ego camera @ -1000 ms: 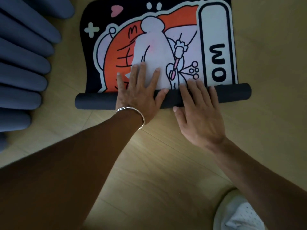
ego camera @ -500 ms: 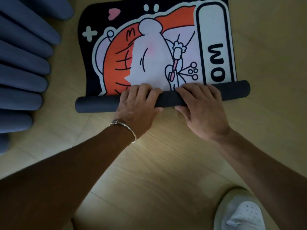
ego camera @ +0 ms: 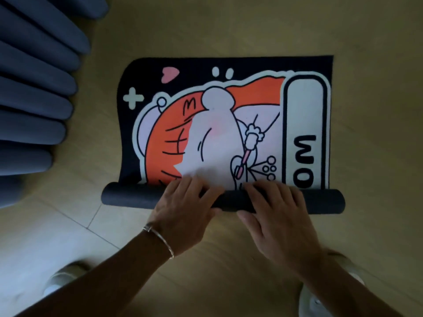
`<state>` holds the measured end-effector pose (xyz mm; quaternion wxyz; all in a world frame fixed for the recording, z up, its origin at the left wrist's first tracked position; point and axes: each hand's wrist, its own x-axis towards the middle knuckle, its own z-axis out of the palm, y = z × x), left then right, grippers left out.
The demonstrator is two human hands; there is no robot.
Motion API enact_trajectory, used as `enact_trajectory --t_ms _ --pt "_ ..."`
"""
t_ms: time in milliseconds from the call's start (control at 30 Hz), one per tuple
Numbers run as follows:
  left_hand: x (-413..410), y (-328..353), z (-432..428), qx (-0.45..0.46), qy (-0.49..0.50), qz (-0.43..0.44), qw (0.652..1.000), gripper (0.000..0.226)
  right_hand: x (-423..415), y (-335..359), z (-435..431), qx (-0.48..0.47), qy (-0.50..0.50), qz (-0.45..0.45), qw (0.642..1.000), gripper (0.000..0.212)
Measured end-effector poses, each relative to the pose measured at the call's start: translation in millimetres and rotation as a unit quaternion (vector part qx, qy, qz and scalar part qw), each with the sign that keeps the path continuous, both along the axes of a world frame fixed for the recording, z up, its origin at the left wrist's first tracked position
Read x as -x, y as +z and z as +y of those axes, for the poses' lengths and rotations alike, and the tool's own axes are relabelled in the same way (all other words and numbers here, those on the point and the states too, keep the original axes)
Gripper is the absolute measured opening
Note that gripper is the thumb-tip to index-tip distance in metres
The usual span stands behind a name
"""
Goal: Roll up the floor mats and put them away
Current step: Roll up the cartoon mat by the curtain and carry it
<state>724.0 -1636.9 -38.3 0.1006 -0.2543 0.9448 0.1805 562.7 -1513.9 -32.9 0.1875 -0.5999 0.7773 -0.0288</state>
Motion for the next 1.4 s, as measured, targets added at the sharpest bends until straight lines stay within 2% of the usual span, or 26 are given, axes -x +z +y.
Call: enact_trajectory --t_ms 133,267,467,800,967,1167,1300,1400 --pt "7 -1 -9 0.029 -0.013 -0.003 0.999 0.033 6 -6 -20 0.023 -0.018 0.017 0.999 0.053" --pt "16 -2 -14 0.079 0.019 -0.029 0.996 0.046 21 -11 -48 0.040 -0.012 0.042 0.998 0.057" --pt "27 -8 -13 0.055 0.075 -0.070 0.993 0.064 30 -13 -72 0.045 -0.032 0.046 0.997 0.054" --pt "48 -12 -39 0.072 0.085 -0.090 0.990 0.067 5 -8 -35 0.055 0.004 0.045 0.997 0.056" --pt "54 -8 -38 0.092 0.132 -0.076 0.984 0.066 21 -12 -63 0.031 0.013 0.037 0.999 0.057" --pt "62 -5 -49 0.099 0.126 -0.078 0.984 0.067 38 -11 -99 0.010 0.009 0.034 0.999 0.061" --pt "73 -4 -66 0.113 0.129 -0.087 0.981 0.070 36 -7 -95 0.059 -0.026 0.042 0.997 0.056" --pt "81 -9 -78 0.119 0.130 -0.104 0.979 0.070 26 -6 -80 0.053 -0.023 0.065 0.996 0.056"
